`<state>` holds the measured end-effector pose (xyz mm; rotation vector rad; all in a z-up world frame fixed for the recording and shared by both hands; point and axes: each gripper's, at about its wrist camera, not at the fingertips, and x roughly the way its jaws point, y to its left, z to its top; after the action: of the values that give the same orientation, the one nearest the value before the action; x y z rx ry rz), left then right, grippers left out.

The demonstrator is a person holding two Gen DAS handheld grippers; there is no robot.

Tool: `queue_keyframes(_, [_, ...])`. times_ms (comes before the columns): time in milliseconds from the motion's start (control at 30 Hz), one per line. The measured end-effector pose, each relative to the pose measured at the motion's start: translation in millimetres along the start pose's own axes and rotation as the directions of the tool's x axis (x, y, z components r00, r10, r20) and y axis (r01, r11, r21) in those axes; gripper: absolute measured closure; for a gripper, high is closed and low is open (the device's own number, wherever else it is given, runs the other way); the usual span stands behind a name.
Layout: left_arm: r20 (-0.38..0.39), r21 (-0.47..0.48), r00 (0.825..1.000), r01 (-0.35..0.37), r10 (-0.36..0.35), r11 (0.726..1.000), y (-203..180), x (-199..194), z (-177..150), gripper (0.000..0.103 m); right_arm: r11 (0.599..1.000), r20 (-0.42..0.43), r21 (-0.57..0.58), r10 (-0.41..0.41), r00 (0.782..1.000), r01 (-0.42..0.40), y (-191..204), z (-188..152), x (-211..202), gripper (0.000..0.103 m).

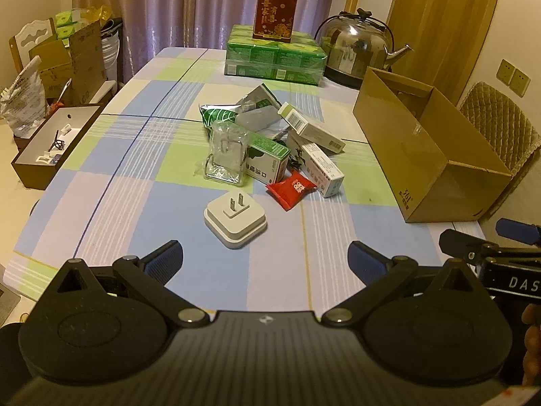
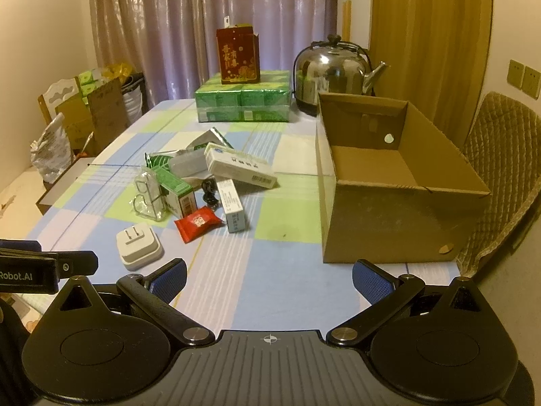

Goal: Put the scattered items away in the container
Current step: 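Move both grippers toward the scattered items on the table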

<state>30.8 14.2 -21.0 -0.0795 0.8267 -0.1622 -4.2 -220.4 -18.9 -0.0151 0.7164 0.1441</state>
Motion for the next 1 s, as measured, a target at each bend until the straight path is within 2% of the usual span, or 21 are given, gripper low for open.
queue_keyframes(800, [-0.023,0.004,1.0,0.021,-0.021,1.0,-1,7,-2,0.001,1.0,-0.034,0.004,0.031,0.999,-0.03,0,-3,14,0.002])
queue_keyframes(1000, [-0.019,0.017,1.0,0.009,-0.009,1.0,8,13,1,0.001,0.998,-0.046,-0.02,0.061,0.997,-0.062,3,-1,20,0.002])
